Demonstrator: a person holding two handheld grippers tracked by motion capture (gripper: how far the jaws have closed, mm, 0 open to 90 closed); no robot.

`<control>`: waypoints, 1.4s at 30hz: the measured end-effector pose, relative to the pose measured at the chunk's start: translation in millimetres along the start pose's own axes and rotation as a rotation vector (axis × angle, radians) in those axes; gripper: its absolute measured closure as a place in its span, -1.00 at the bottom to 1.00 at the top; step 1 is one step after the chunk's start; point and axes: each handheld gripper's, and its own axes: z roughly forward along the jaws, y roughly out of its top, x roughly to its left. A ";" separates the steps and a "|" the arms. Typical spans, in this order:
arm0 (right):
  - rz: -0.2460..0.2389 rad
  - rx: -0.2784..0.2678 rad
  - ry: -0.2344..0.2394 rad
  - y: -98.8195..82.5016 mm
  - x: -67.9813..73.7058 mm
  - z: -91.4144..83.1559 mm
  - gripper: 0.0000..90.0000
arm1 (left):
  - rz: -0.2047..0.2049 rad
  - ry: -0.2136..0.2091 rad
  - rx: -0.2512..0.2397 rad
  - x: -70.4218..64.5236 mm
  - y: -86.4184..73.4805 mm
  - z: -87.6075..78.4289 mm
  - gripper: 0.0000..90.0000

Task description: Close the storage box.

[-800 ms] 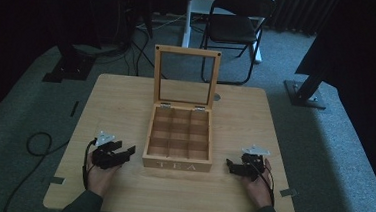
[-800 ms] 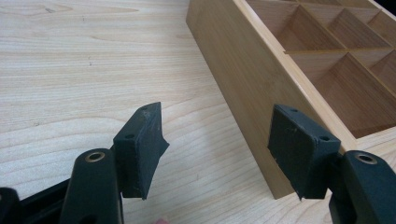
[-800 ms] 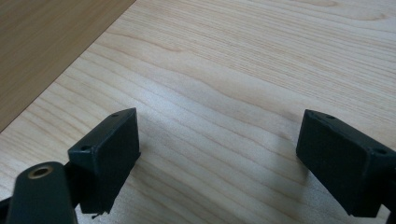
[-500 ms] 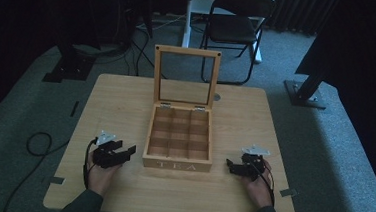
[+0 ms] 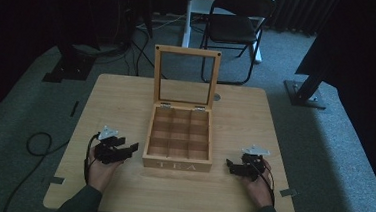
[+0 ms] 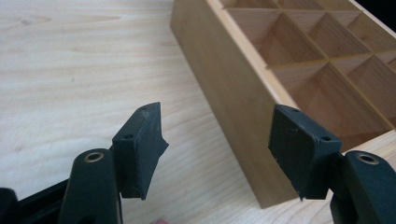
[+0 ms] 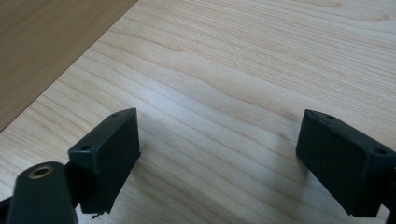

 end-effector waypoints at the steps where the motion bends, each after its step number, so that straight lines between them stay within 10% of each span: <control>1: -0.001 0.000 0.001 0.0 0.0 0.0 -0.71 | 0.005 0.000 0.003 -0.3 3.0 1.1 -0.21; 42: -0.009 0.000 0.009 -1.1 1.9 -1.1 -0.71 | 0.056 0.030 -0.070 12.1 94.5 33.6 -0.25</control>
